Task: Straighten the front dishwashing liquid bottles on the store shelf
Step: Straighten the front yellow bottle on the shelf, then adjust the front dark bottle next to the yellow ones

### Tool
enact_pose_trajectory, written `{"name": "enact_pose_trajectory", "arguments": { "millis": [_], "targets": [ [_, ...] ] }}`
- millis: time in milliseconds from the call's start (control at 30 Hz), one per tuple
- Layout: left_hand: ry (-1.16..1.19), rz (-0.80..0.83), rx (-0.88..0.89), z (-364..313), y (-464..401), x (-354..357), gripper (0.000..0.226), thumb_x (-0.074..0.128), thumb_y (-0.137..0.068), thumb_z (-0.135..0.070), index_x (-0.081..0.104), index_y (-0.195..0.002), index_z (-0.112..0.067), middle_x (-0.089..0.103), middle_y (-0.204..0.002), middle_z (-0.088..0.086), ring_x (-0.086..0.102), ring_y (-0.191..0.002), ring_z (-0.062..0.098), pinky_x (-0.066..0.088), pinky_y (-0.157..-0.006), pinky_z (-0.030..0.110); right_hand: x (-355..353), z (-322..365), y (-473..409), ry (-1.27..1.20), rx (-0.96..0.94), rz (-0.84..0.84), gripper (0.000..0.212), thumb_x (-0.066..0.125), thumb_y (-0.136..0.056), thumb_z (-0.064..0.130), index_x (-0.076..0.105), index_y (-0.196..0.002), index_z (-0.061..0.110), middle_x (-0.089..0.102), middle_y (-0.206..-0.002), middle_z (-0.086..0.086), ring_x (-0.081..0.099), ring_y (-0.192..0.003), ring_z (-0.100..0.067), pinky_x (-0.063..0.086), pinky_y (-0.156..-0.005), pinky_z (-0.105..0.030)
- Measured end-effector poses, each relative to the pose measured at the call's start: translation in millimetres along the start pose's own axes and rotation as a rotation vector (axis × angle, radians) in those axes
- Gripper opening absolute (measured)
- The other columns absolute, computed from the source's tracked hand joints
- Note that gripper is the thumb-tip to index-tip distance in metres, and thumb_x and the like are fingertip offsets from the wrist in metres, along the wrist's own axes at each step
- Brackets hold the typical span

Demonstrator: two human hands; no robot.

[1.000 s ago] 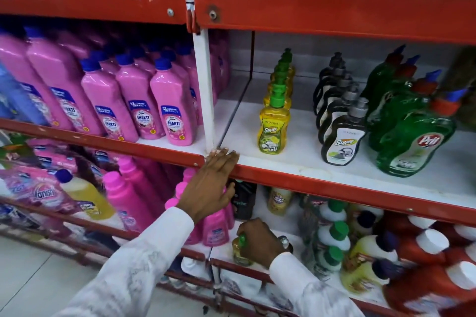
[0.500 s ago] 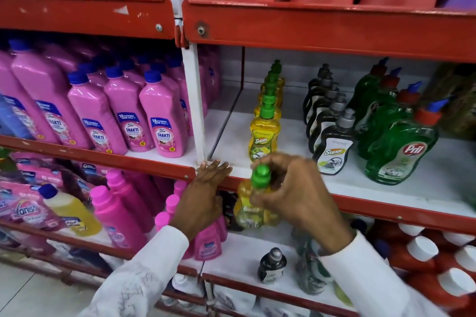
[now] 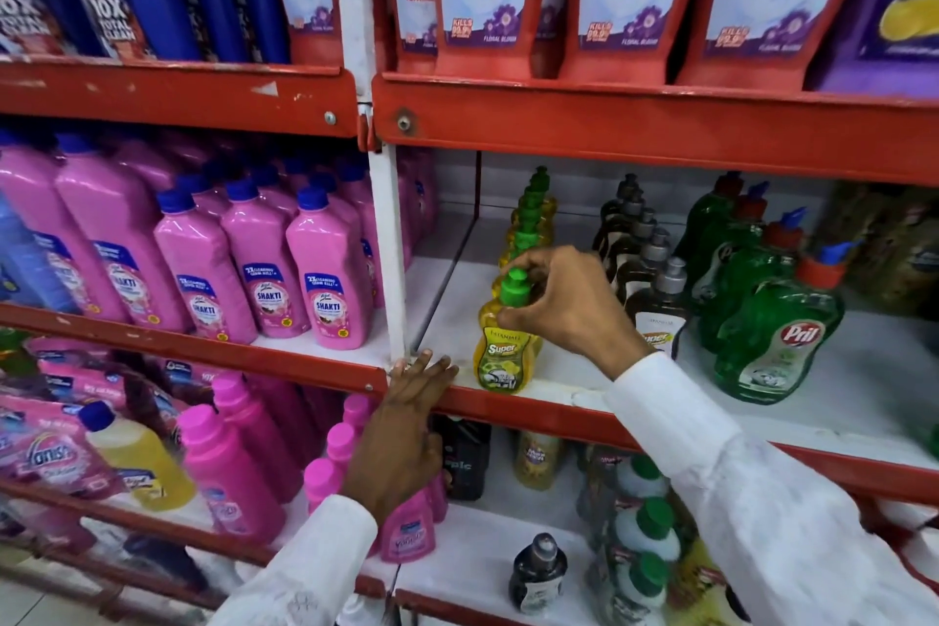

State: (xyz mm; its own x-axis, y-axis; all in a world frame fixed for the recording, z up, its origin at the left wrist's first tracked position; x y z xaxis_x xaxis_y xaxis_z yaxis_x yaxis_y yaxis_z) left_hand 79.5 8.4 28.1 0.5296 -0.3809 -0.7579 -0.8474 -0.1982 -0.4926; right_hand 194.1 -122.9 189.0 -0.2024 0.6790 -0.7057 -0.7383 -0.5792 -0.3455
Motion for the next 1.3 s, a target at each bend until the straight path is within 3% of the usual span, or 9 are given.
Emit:
{"name": "enact_pose_trajectory", "arguments": {
  "millis": [300,433,600,700,800,900,1067,1200,1300],
  "targets": [
    [-0.266,0.037,-0.031,-15,11,13,0.095,0.062,-0.067,-0.018,0.019,-0.152,-0.013,0.022,-0.162,0.007,0.006,-0.152,0.028,0.010,-0.122,0.057,10,-8,-2,-0.039,-0.033,0.012,0.053,0.086,-0.071,0.021,0.068,-0.121,0.018,0.068,-0.098,0.009,0.060,-0.070,0.002,0.048,-0.068,-0.010],
    [-0.219,-0.022,0.020,-46,18,20,0.080,0.063,-0.074,-0.018,0.032,-0.147,-0.013,0.035,-0.154,0.011,0.023,-0.147,0.033,0.020,-0.118,0.061,-8,-17,21,-0.057,-0.055,-0.068,0.056,0.084,-0.073,0.020,0.065,-0.125,0.020,0.070,-0.108,0.012,0.060,-0.075,0.000,0.049,-0.070,-0.006],
    [-0.131,-0.051,0.261,-95,17,32,0.056,0.055,-0.081,-0.014,0.050,-0.137,-0.009,0.052,-0.144,0.011,0.041,-0.139,0.028,0.029,-0.117,0.054,-30,-55,106,-0.109,-0.036,-0.266,0.032,0.079,-0.077,0.013,0.071,-0.106,0.023,0.071,-0.090,0.014,0.067,-0.073,-0.006,0.051,-0.068,-0.008],
    [-0.163,-0.017,0.322,-107,10,46,0.052,0.044,-0.088,-0.012,0.049,-0.139,-0.007,0.050,-0.147,0.012,0.041,-0.139,0.029,0.029,-0.118,0.049,8,-107,150,-0.136,0.123,-0.154,0.030,0.078,-0.077,0.006,0.073,-0.103,0.021,0.074,-0.086,0.012,0.070,-0.073,-0.002,0.053,-0.068,-0.008],
    [-0.169,0.047,0.312,-111,3,61,0.056,0.037,-0.087,-0.010,0.044,-0.142,-0.005,0.048,-0.148,0.012,0.039,-0.141,0.028,0.028,-0.119,0.047,75,-154,179,-0.055,0.240,0.070,0.033,0.075,-0.078,0.014,0.070,-0.110,0.020,0.075,-0.092,0.003,0.068,-0.073,-0.008,0.059,-0.073,-0.026],
    [-0.138,0.068,0.255,-111,1,64,0.059,0.035,-0.085,-0.011,0.042,-0.143,-0.006,0.048,-0.148,0.011,0.037,-0.142,0.025,0.024,-0.121,0.046,133,-181,191,-0.018,0.312,0.230,0.041,0.070,-0.080,0.020,0.067,-0.120,0.015,0.072,-0.116,-0.002,0.063,-0.090,-0.009,0.047,-0.078,-0.014],
    [-0.091,0.093,0.189,-111,0,61,0.061,0.031,-0.084,-0.016,0.044,-0.143,-0.008,0.049,-0.147,0.009,0.038,-0.141,0.023,0.023,-0.122,0.045,175,-197,188,0.064,0.318,0.318,0.038,0.069,-0.069,0.016,0.073,-0.107,0.016,0.076,-0.108,-0.007,0.069,-0.102,-0.025,0.049,-0.086,-0.023],
    [-0.064,0.098,0.164,-111,-2,58,0.062,0.033,-0.081,-0.012,0.044,-0.142,-0.010,0.051,-0.144,0.008,0.038,-0.139,0.021,0.023,-0.122,0.042,176,-202,183,0.059,0.305,0.336,0.029,0.072,-0.063,0.013,0.076,-0.091,0.020,0.078,-0.094,0.000,0.071,-0.092,-0.022,0.056,-0.080,-0.028],
    [-0.057,0.096,0.187,-109,-3,57,0.064,0.045,-0.080,0.002,0.045,-0.142,-0.011,0.052,-0.143,0.008,0.039,-0.136,0.021,0.023,-0.122,0.041,146,-186,182,0.020,0.277,0.315,0.031,0.076,-0.061,0.014,0.076,-0.092,0.017,0.078,-0.094,0.001,0.070,-0.085,-0.015,0.052,-0.073,-0.019]
  ]
}}
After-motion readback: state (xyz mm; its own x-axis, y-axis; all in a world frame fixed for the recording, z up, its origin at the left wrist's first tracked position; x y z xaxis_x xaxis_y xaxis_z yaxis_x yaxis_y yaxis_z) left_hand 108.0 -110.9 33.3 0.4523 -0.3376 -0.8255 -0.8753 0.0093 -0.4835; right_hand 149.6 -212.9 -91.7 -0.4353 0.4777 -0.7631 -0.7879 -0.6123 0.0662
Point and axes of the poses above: each hand's wrist, its own y-axis away from the middle knuckle, its own x-axis out of the palm, z = x × y, the point moved 9 cm from there along -y, towards the middle knuckle
